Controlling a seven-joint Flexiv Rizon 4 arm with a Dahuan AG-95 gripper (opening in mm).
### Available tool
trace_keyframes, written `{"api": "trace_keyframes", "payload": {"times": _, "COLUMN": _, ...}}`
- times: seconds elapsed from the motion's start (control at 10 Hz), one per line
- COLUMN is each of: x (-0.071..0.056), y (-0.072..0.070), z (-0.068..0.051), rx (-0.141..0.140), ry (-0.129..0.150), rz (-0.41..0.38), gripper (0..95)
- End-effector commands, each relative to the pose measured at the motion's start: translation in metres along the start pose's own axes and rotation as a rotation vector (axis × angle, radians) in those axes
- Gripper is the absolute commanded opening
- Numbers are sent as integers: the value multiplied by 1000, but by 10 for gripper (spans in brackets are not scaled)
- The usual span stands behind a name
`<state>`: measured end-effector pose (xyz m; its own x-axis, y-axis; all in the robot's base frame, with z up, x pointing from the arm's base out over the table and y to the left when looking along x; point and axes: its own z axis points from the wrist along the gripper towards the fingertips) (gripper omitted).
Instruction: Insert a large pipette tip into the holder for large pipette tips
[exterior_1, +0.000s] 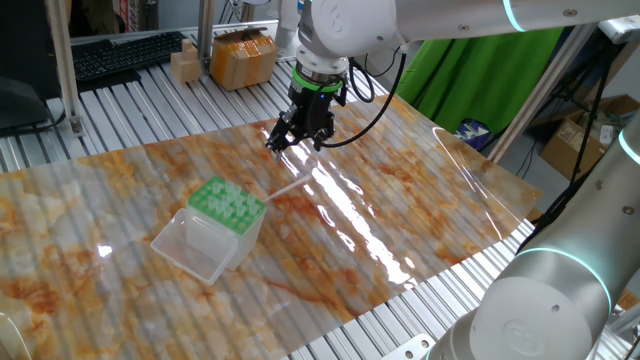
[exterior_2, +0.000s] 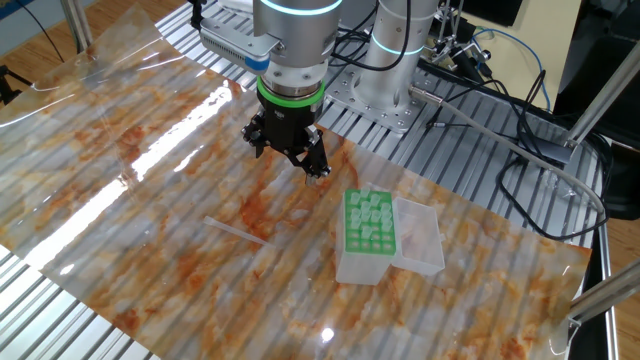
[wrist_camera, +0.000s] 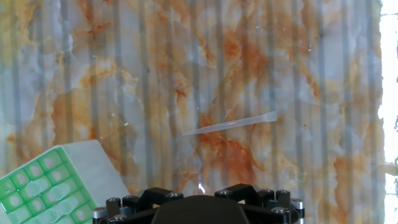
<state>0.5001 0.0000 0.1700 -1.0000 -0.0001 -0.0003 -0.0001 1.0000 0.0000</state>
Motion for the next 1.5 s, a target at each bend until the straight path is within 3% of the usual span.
{"api": "trace_keyframes", "payload": {"times": 0.1, "x": 0, "y": 0, "z": 0, "rx": -55, "ry": -35, "rz": 103, "gripper": 0}}
{"api": "trace_keyframes", "payload": {"times": 1.0, "x": 2, "y": 2, "z": 0, "rx": -57, "ry": -33, "rz": 103, "gripper": 0}}
{"api": "trace_keyframes", "payload": {"times": 1.5, "x": 1, "y": 2, "z": 4, "rx": -59, "ry": -29, "rz": 147, "gripper": 0}}
